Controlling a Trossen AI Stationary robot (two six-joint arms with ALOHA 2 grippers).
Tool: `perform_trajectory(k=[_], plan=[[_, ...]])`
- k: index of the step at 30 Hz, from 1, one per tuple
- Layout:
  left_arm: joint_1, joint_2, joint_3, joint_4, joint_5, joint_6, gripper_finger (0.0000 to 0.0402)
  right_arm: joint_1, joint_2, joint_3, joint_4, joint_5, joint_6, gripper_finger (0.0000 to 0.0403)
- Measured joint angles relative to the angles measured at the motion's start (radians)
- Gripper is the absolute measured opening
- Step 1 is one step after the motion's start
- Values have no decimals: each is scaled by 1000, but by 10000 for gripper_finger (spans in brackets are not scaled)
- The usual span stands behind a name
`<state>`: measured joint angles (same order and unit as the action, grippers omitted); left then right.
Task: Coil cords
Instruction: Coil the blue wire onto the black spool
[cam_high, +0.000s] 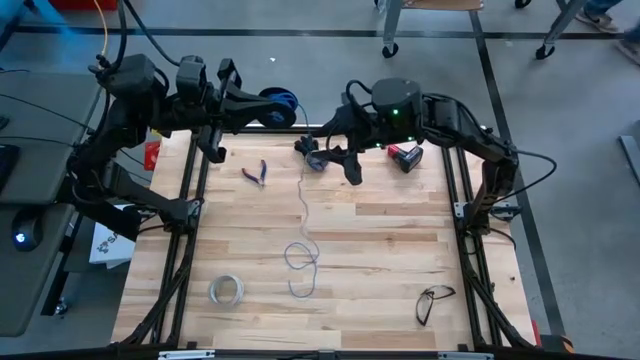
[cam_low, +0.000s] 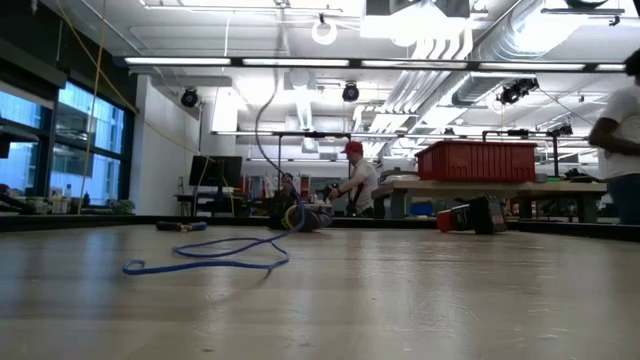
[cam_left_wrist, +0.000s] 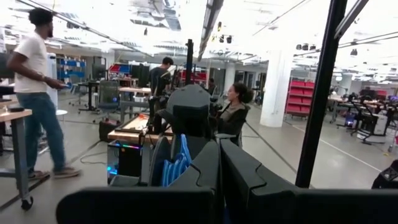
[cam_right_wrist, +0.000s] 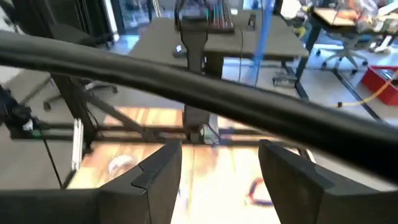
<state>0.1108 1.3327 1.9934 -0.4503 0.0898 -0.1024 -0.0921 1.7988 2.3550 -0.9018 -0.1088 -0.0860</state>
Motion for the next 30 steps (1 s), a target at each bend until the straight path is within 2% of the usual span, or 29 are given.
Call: perform_trajectory(k=[10,20,30], plan=[[0,-9,0,0,0,10,0,0,16,0,37,-28,35,201],[0,-29,0,-9,0,10,0,0,20,0,89,-20,68,155],[0,-28,0,-9,0,11,0,1,28,0,114,-53,91,146]])
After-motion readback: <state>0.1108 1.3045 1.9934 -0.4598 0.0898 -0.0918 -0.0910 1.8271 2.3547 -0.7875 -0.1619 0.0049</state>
